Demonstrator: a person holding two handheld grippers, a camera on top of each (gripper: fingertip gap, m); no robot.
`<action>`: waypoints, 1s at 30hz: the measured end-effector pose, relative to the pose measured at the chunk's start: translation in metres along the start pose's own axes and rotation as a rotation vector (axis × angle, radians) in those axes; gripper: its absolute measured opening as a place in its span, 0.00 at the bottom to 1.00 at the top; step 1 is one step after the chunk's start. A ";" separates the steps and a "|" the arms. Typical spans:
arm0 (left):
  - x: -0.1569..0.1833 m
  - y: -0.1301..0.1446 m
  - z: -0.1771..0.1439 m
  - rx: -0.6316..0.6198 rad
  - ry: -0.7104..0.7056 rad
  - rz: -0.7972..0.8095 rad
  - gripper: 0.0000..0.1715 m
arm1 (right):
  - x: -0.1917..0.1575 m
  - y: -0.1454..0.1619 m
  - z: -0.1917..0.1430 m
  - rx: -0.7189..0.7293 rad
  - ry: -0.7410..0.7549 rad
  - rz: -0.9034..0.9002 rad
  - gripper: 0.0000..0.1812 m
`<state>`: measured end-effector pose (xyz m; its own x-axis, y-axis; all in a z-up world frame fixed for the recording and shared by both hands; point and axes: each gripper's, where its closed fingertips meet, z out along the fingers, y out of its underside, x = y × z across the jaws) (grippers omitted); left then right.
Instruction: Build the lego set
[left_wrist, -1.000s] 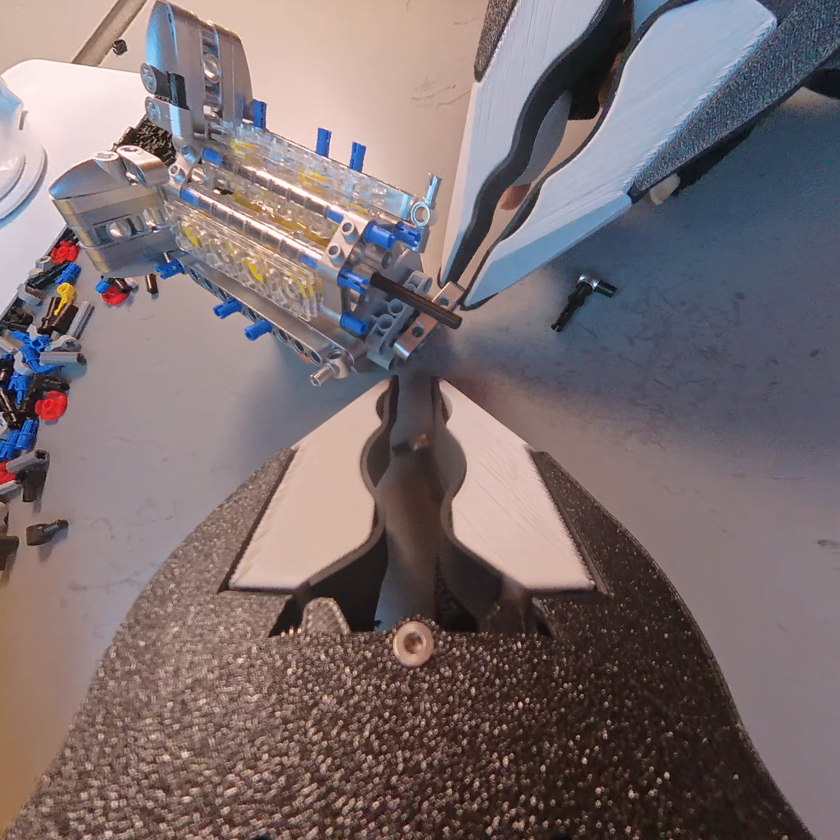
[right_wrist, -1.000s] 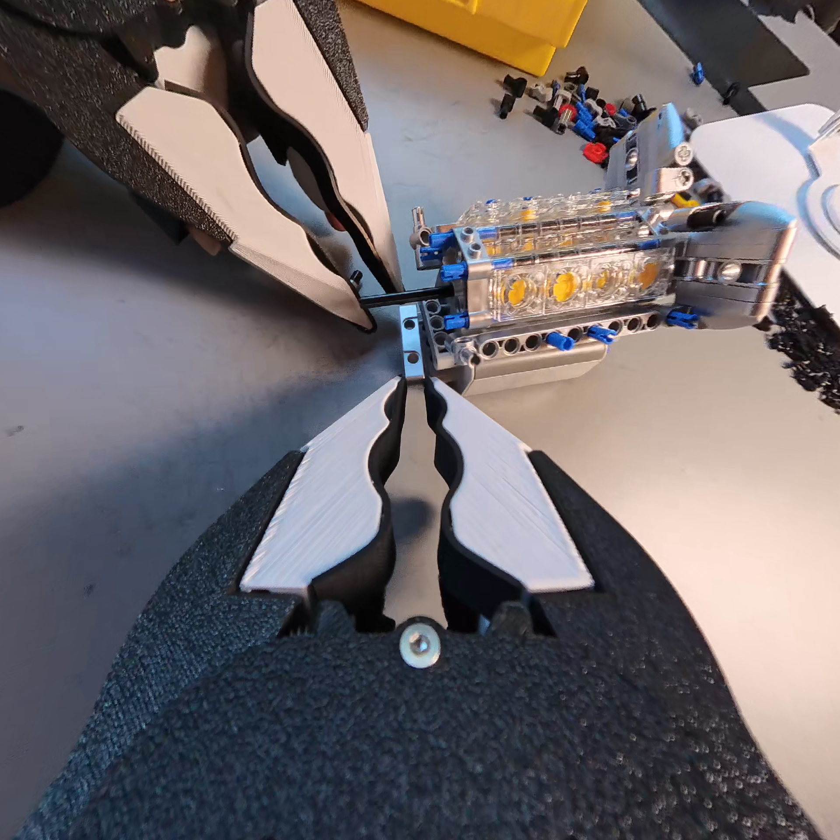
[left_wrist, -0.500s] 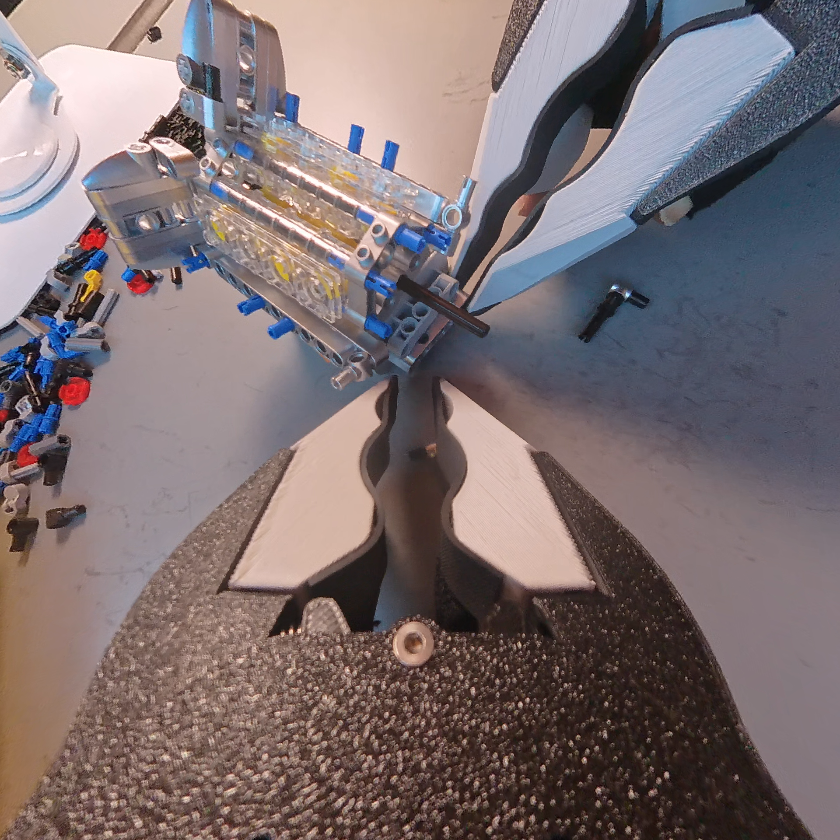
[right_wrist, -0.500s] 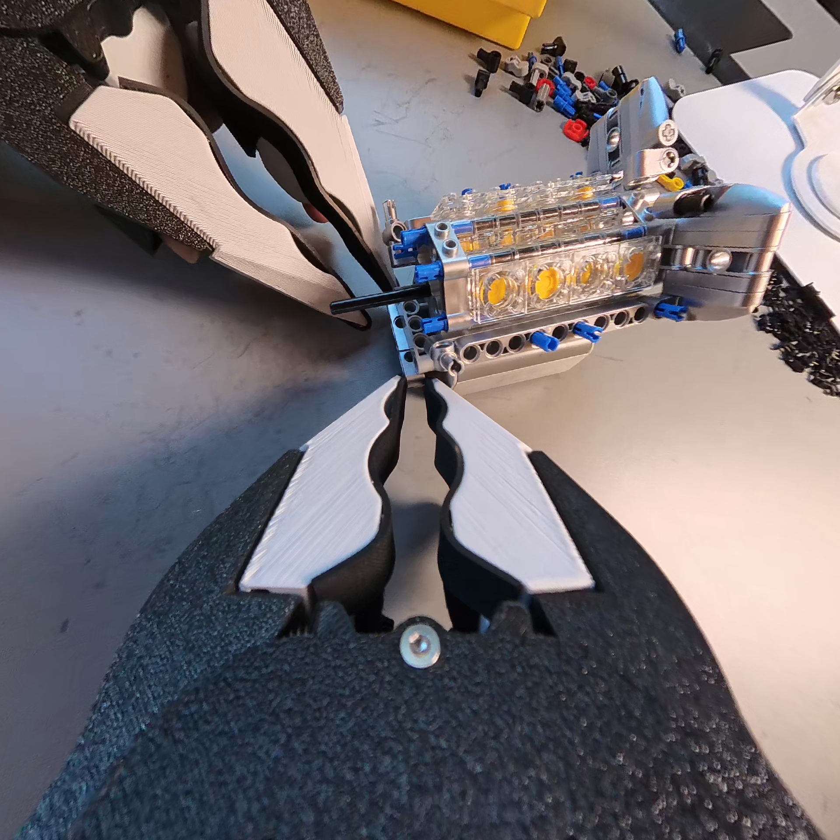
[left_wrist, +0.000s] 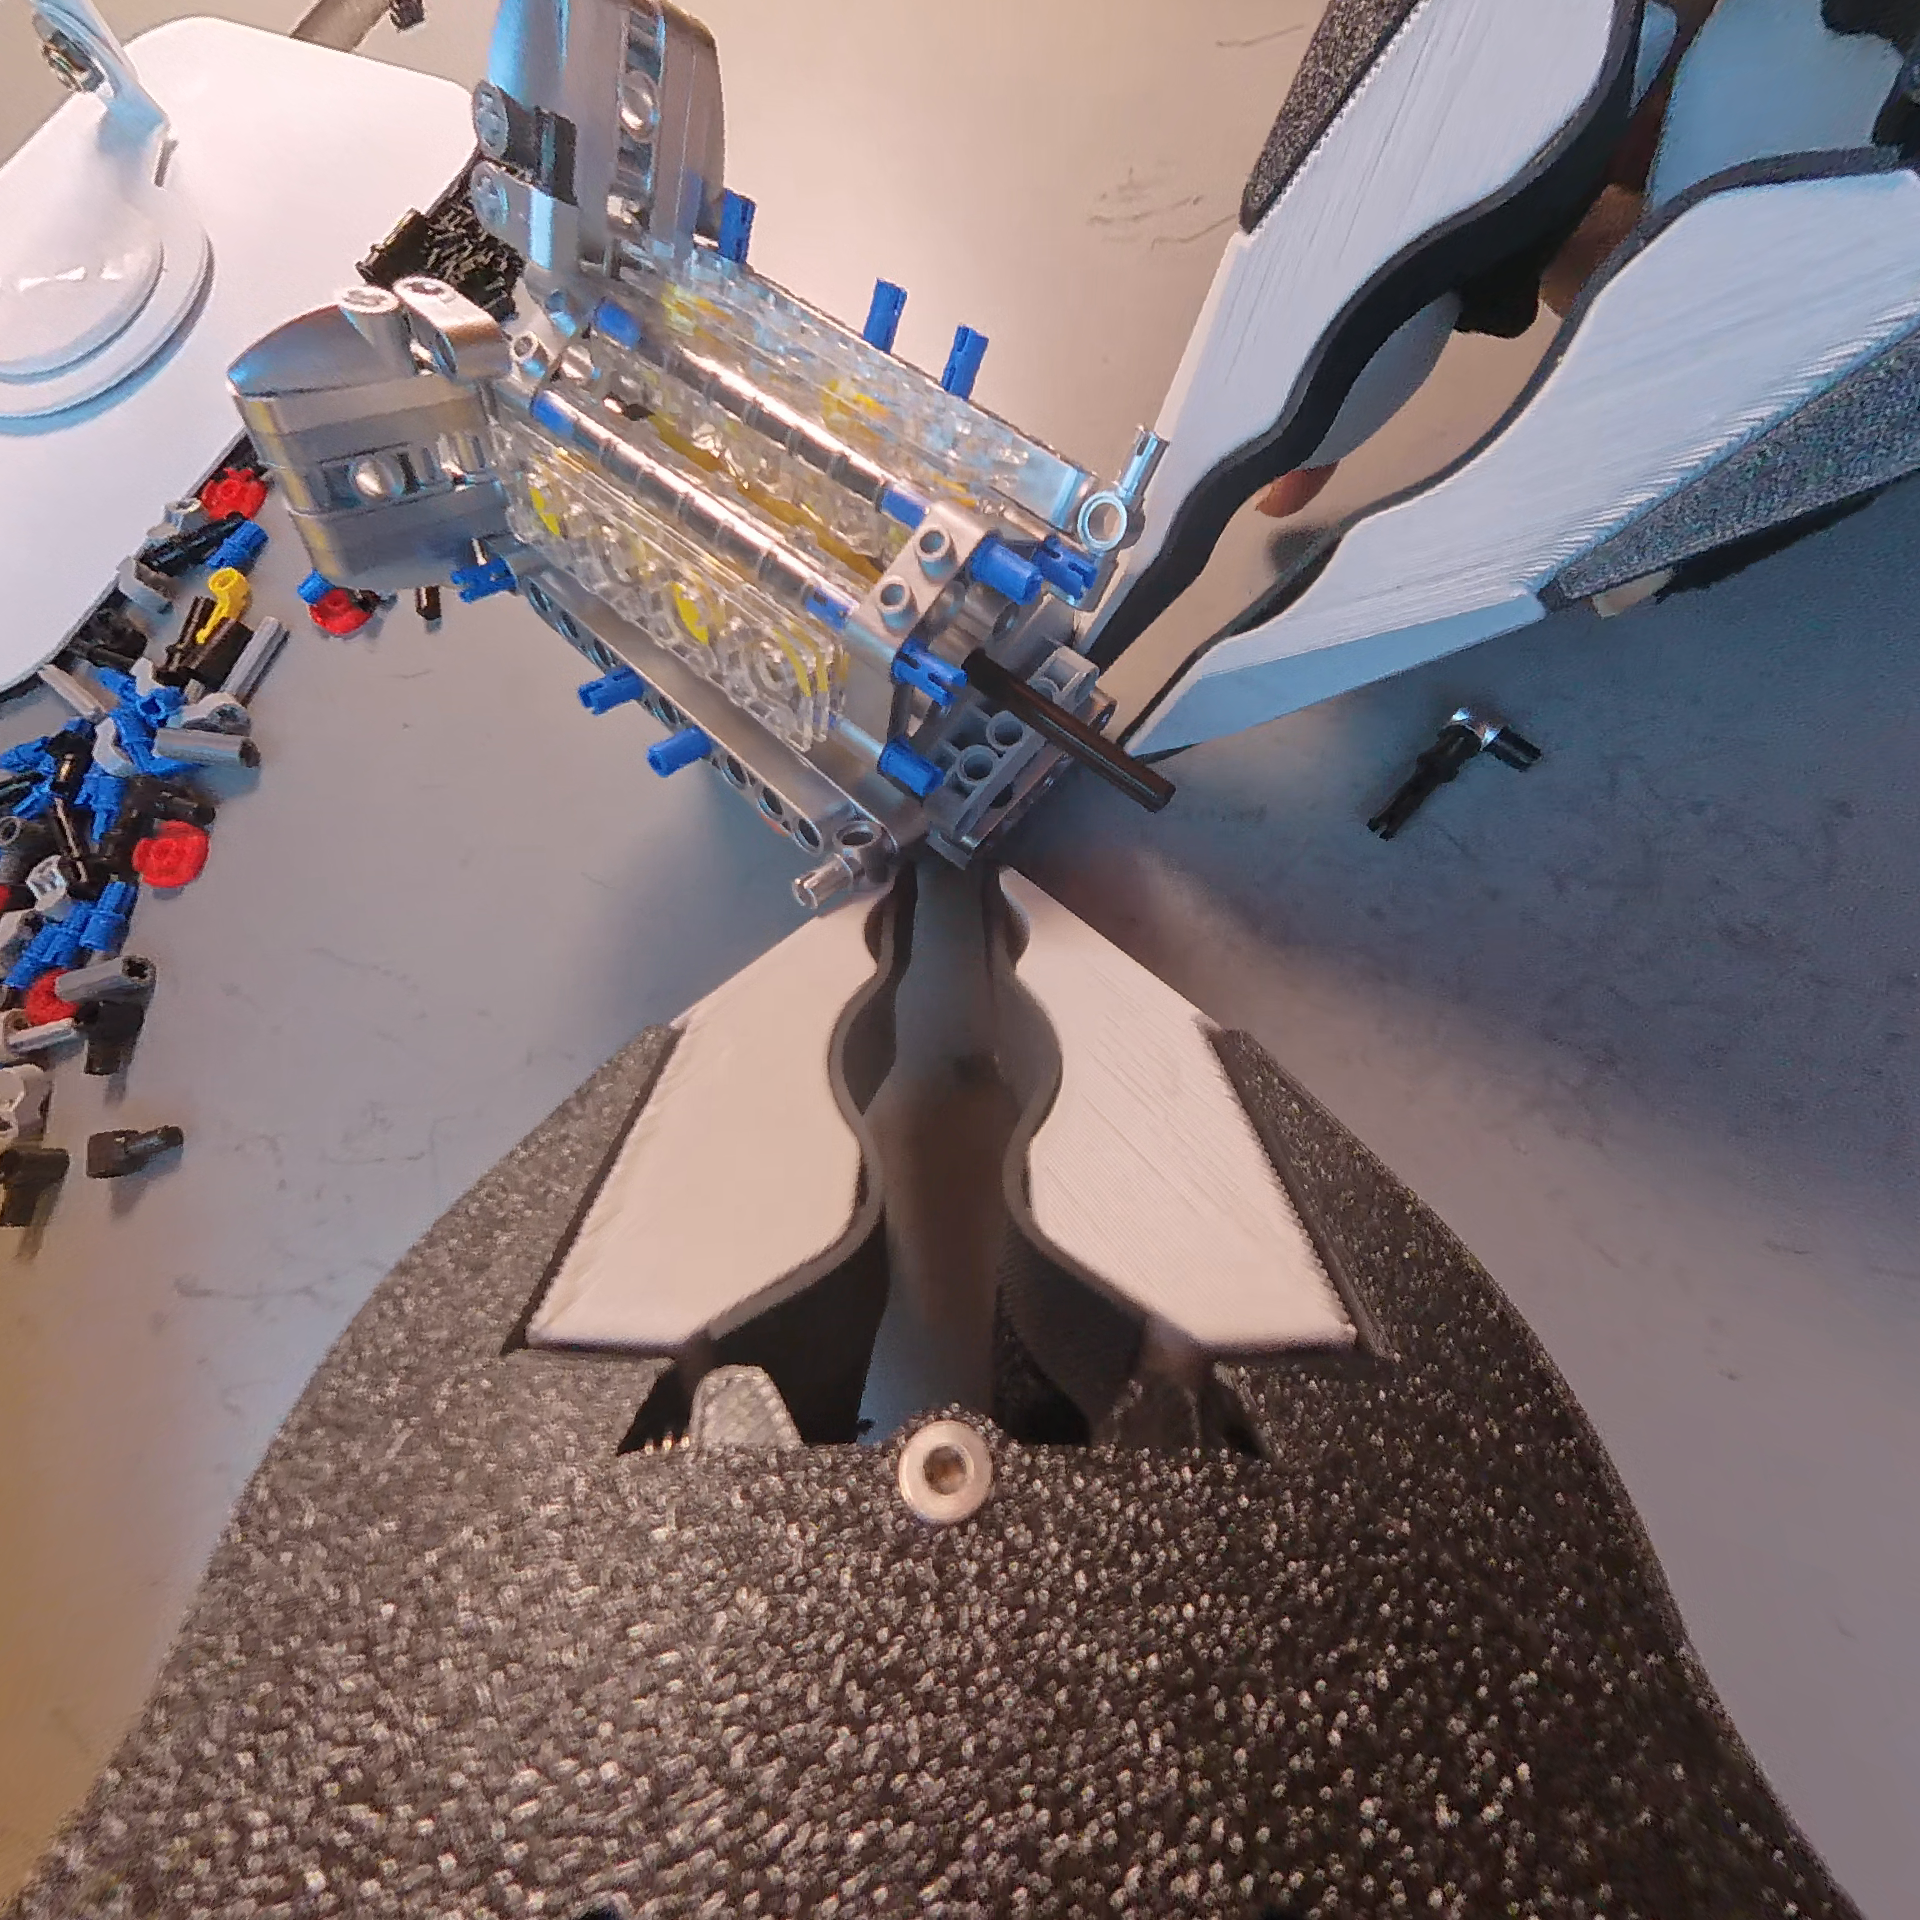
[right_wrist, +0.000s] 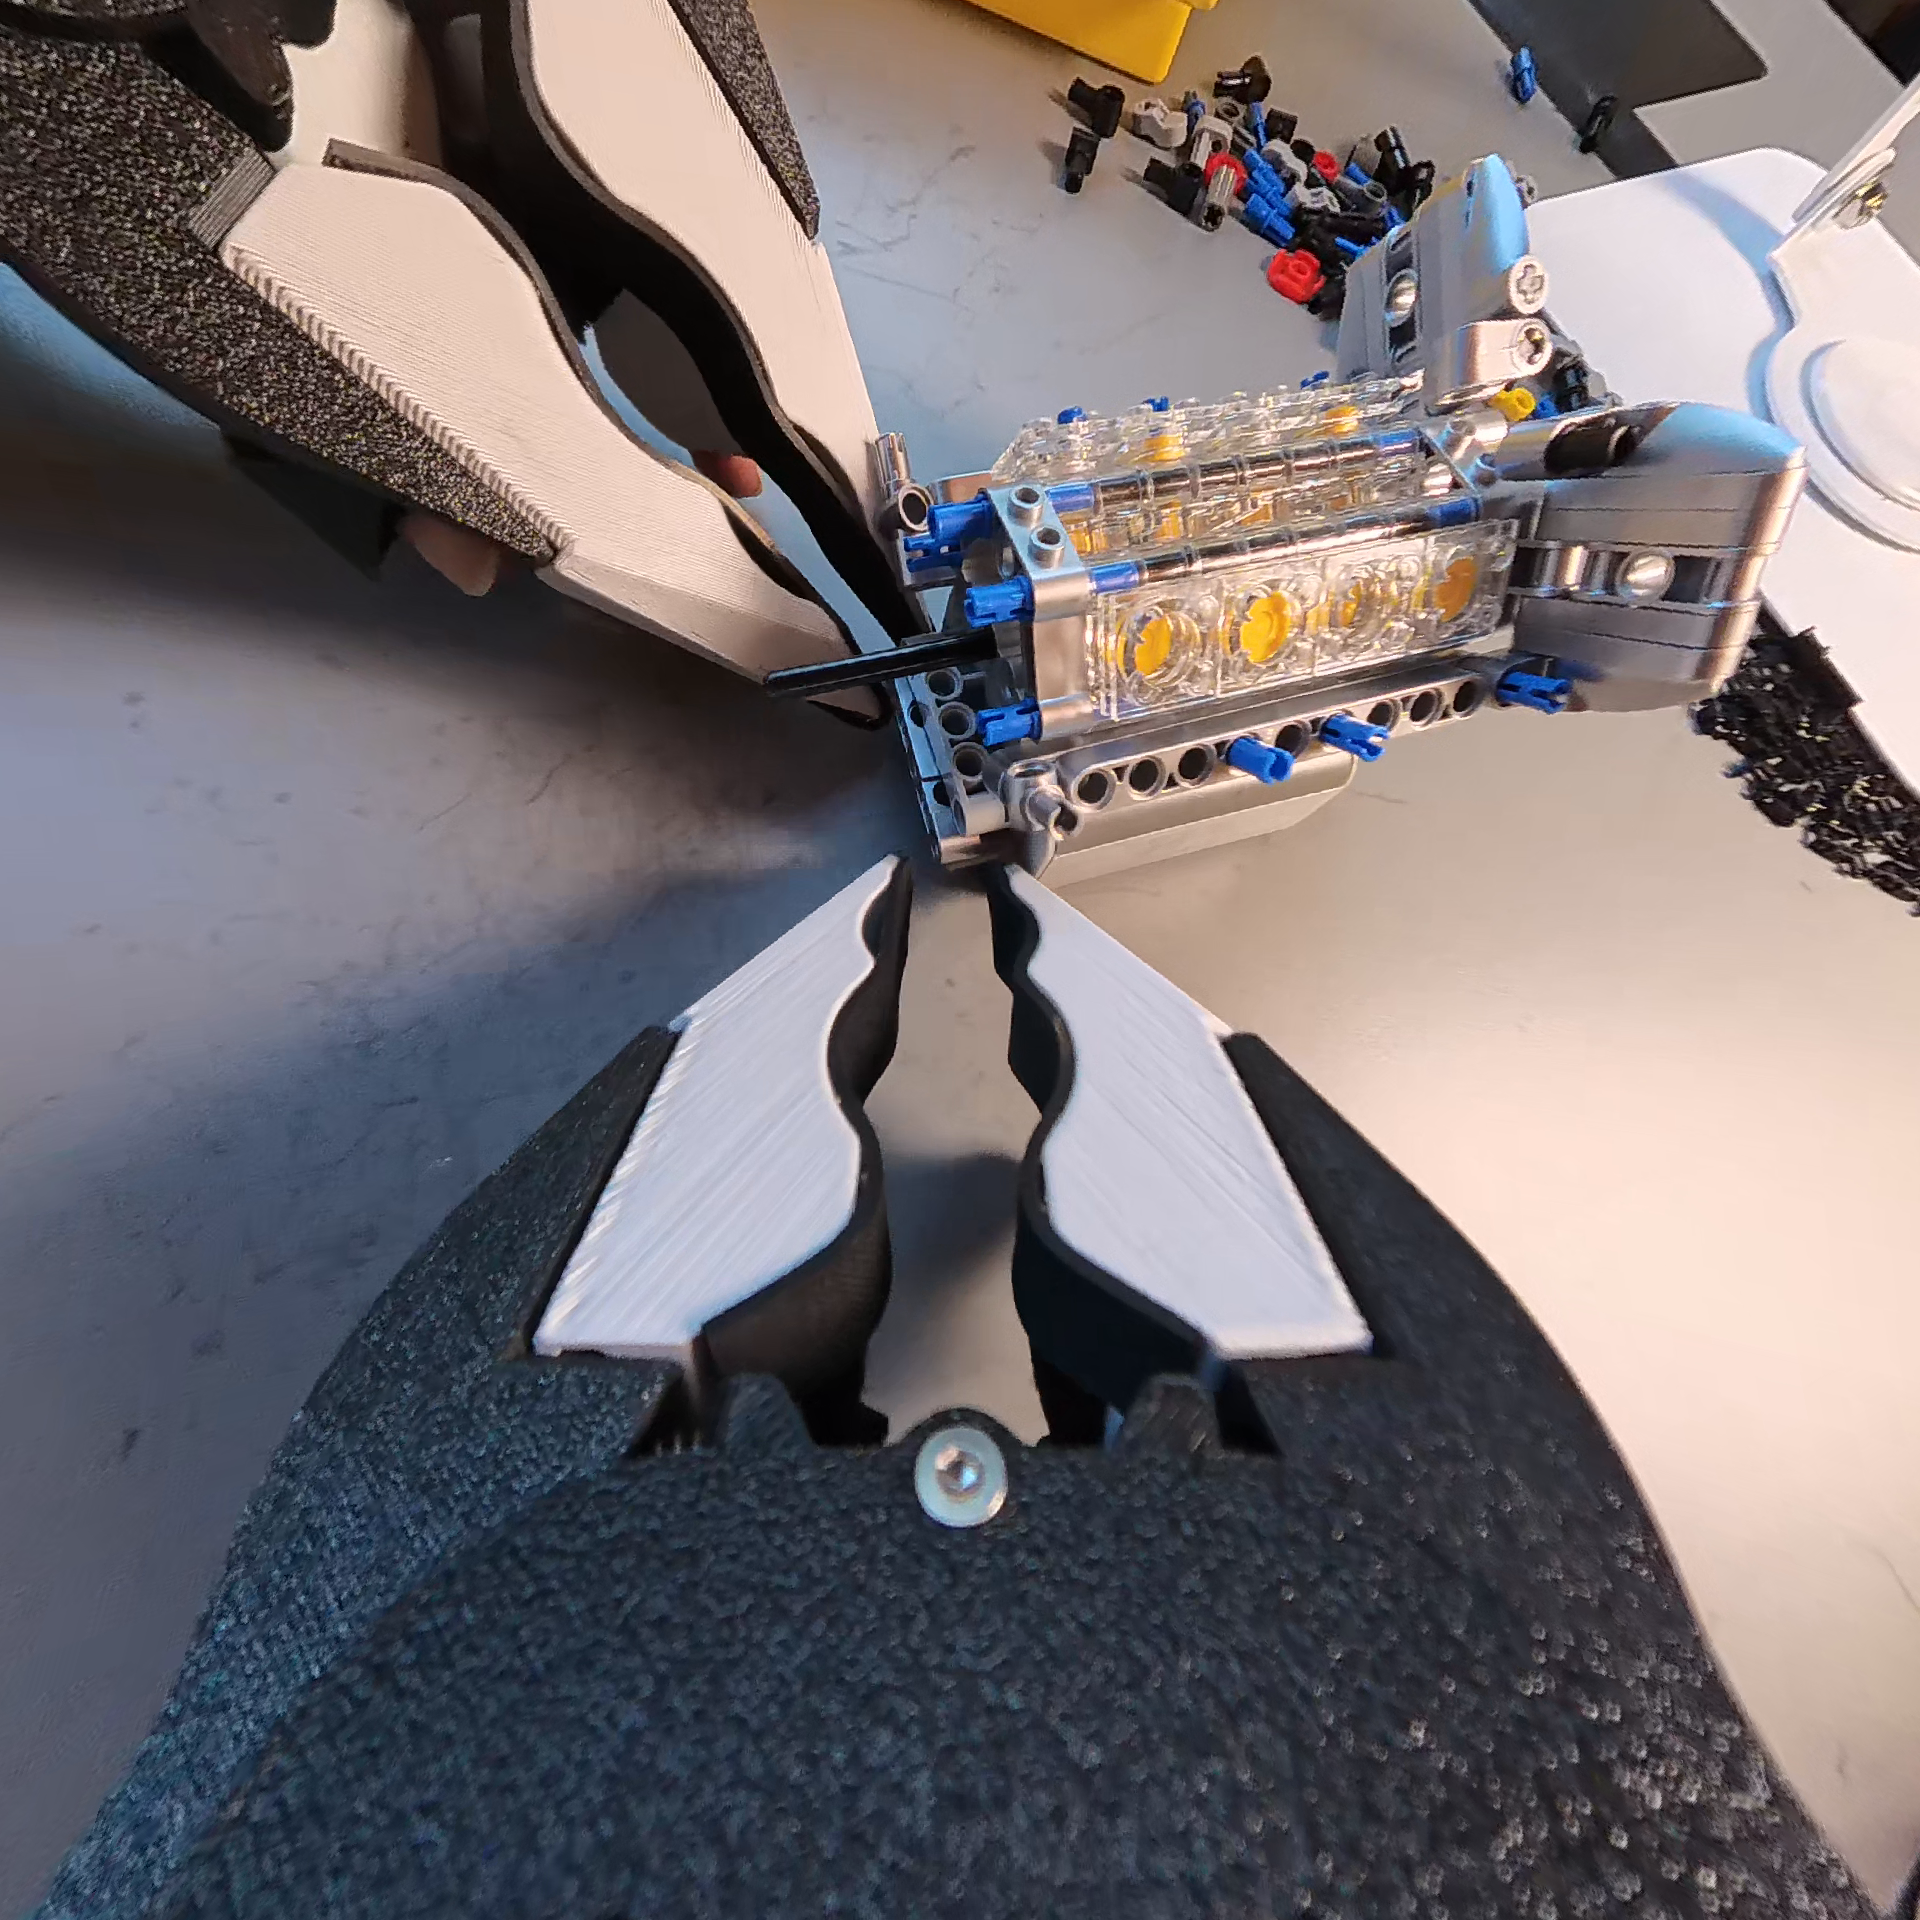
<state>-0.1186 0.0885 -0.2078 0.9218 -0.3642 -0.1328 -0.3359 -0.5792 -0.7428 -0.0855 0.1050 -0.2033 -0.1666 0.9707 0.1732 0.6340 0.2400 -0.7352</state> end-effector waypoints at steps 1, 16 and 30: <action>0.000 0.000 0.000 -0.001 0.000 -0.007 0.06 | -0.001 0.001 -0.002 -0.001 -0.002 0.002 0.08; 0.000 0.000 0.001 -0.005 0.000 -0.024 0.06 | -0.008 -0.010 0.006 0.038 0.037 -0.171 0.01; 0.021 -0.006 -0.010 0.050 0.053 0.105 0.02 | -0.022 -0.008 0.006 0.046 0.025 -0.302 0.06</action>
<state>-0.0986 0.0774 -0.1996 0.8699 -0.4602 -0.1777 -0.4189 -0.4987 -0.7588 -0.0917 0.0813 -0.2055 -0.3232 0.8555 0.4047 0.5233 0.5178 -0.6768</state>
